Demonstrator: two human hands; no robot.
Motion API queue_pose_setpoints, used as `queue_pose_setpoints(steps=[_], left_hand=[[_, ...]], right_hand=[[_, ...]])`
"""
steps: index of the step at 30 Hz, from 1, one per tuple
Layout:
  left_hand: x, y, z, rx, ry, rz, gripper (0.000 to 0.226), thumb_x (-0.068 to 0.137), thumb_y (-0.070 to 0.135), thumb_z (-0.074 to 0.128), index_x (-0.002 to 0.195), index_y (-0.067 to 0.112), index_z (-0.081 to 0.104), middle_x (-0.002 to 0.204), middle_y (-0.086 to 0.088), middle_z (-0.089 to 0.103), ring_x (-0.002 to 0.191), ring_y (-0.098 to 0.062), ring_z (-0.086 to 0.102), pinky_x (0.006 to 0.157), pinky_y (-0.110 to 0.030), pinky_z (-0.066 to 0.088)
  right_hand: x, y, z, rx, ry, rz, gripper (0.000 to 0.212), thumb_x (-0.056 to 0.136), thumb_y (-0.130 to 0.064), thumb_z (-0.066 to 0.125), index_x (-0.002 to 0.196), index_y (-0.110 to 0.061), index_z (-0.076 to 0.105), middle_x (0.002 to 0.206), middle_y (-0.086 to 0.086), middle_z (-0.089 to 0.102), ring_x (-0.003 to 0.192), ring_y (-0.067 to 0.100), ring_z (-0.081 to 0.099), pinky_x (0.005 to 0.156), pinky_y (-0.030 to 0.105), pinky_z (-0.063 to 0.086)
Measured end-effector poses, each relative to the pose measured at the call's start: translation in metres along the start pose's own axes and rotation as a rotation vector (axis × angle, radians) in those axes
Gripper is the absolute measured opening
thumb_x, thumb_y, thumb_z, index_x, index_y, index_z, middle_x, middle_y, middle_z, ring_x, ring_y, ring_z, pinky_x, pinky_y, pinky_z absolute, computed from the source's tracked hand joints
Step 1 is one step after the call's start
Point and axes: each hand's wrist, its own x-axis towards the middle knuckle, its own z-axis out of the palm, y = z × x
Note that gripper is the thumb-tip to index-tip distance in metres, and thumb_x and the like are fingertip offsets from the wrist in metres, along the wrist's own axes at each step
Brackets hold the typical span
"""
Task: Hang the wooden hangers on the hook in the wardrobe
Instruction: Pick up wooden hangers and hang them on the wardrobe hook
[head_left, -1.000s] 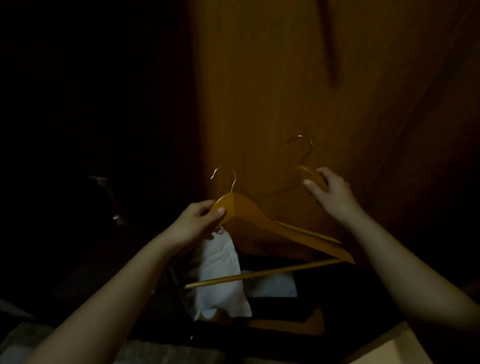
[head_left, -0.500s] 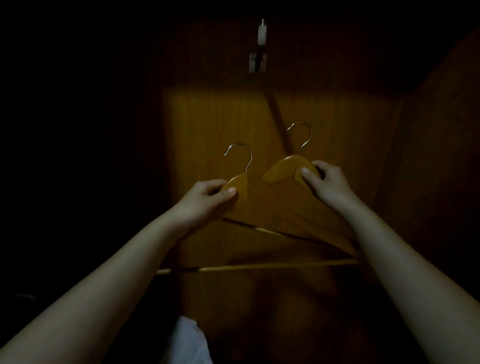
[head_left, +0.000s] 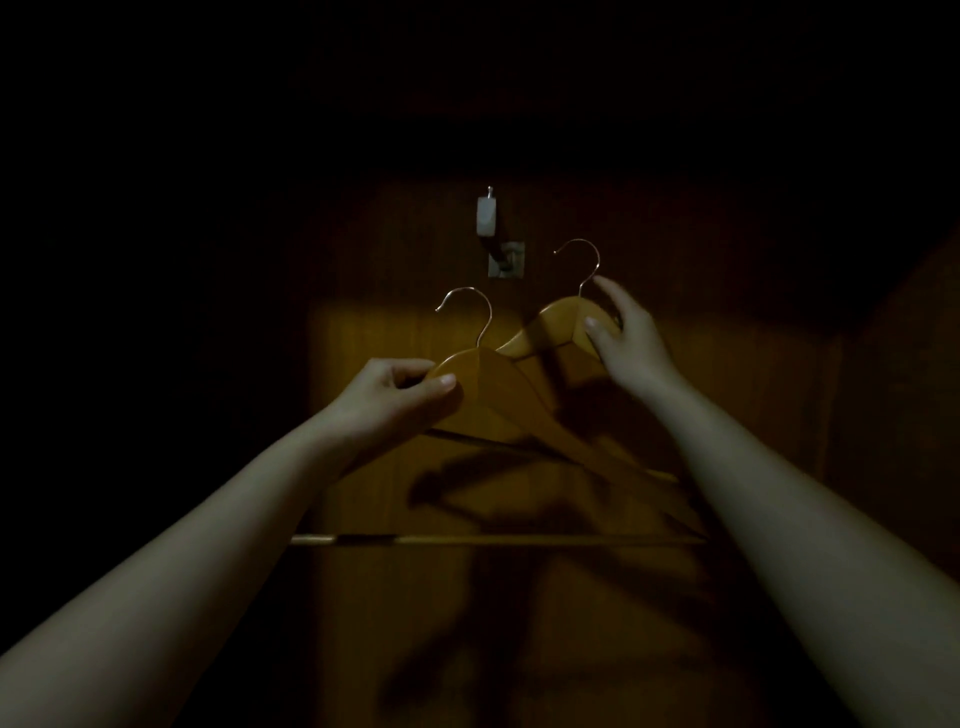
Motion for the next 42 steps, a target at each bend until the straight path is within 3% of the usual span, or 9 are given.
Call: queue_pose_setpoints(steps=[8, 11, 15, 20, 23, 30, 34, 37, 42], left_hand=[[0.019, -0.019, -0.008, -0.03, 0.039, 0.01, 0.028, 0.092, 0.019, 0.051, 0.102, -0.005, 0.063, 0.092, -0.029, 0.062, 0.074, -0.016, 0.061, 0.057, -0.015, 0.046], [0.023, -0.021, -0.014, -0.018, 0.057, 0.021, 0.03, 0.092, 0.018, 0.051, 0.101, -0.008, 0.062, 0.093, -0.026, 0.06, 0.078, -0.022, 0.057, 0.056, -0.014, 0.046], [0.027, -0.024, -0.022, 0.01, 0.044, 0.011, 0.029, 0.09, 0.026, 0.053, 0.095, -0.001, 0.065, 0.087, -0.02, 0.062, 0.069, -0.026, 0.055, 0.054, -0.028, 0.041], [0.029, -0.028, -0.021, 0.016, 0.059, 0.017, 0.025, 0.093, 0.021, 0.05, 0.101, 0.004, 0.065, 0.088, -0.005, 0.066, 0.064, 0.002, 0.063, 0.052, -0.008, 0.046], [0.028, -0.028, -0.02, 0.026, 0.05, 0.028, 0.028, 0.092, 0.022, 0.05, 0.101, -0.001, 0.064, 0.088, -0.009, 0.064, 0.069, -0.004, 0.062, 0.057, -0.01, 0.047], [0.024, -0.025, -0.015, 0.023, 0.026, 0.067, 0.028, 0.091, 0.021, 0.051, 0.102, -0.001, 0.064, 0.1, -0.024, 0.064, 0.078, -0.015, 0.062, 0.06, -0.012, 0.049], [0.021, -0.023, -0.01, 0.007, -0.01, 0.084, 0.026, 0.091, 0.02, 0.051, 0.099, -0.001, 0.065, 0.099, -0.026, 0.064, 0.081, -0.02, 0.062, 0.063, -0.016, 0.049], [0.021, -0.021, -0.004, 0.021, -0.056, 0.088, 0.024, 0.091, 0.022, 0.052, 0.099, 0.004, 0.066, 0.096, -0.017, 0.066, 0.08, -0.016, 0.064, 0.064, -0.016, 0.049], [0.03, -0.018, 0.008, -0.032, -0.105, 0.079, 0.022, 0.092, 0.022, 0.052, 0.099, 0.007, 0.066, 0.09, -0.006, 0.068, 0.081, -0.012, 0.067, 0.069, -0.021, 0.053]], right_hand=[[0.05, -0.005, 0.041, -0.142, -0.003, -0.04, 0.053, 0.096, -0.02, 0.046, 0.145, -0.026, 0.027, 0.149, 0.006, 0.037, 0.139, 0.028, 0.029, 0.114, 0.048, 0.017], [0.061, -0.002, 0.052, -0.135, -0.004, -0.019, 0.051, 0.096, -0.019, 0.045, 0.145, -0.022, 0.029, 0.149, 0.007, 0.037, 0.14, 0.027, 0.029, 0.115, 0.047, 0.02], [0.069, 0.008, 0.068, -0.175, -0.098, 0.008, 0.049, 0.099, -0.01, 0.035, 0.145, -0.022, 0.026, 0.149, 0.011, 0.035, 0.138, 0.03, 0.03, 0.114, 0.049, 0.024], [0.071, 0.015, 0.078, -0.26, -0.162, 0.042, 0.04, 0.098, -0.016, 0.038, 0.137, -0.013, 0.04, 0.137, 0.017, 0.045, 0.129, 0.032, 0.041, 0.108, 0.047, 0.033], [0.068, 0.013, 0.082, -0.255, -0.121, -0.001, 0.034, 0.096, -0.022, 0.044, 0.128, -0.01, 0.049, 0.126, 0.017, 0.053, 0.12, 0.031, 0.049, 0.103, 0.049, 0.038], [0.048, 0.016, 0.069, -0.201, -0.145, -0.077, 0.046, 0.091, -0.025, 0.042, 0.137, -0.023, 0.039, 0.135, 0.021, 0.044, 0.121, 0.041, 0.045, 0.1, 0.055, 0.041], [0.004, 0.005, 0.044, -0.155, -0.219, -0.133, 0.041, 0.094, -0.024, 0.049, 0.134, -0.014, 0.045, 0.128, 0.005, 0.045, 0.121, 0.026, 0.045, 0.101, 0.04, 0.042], [-0.035, -0.006, 0.029, -0.073, -0.37, -0.174, 0.049, 0.093, -0.038, 0.045, 0.14, -0.027, 0.036, 0.138, -0.004, 0.038, 0.128, 0.017, 0.04, 0.105, 0.039, 0.038], [-0.073, -0.015, 0.022, -0.228, -0.402, -0.252, 0.083, 0.082, -0.04, 0.063, 0.146, -0.04, 0.01, 0.142, -0.009, 0.034, 0.127, 0.011, 0.038, 0.106, 0.037, 0.038]])
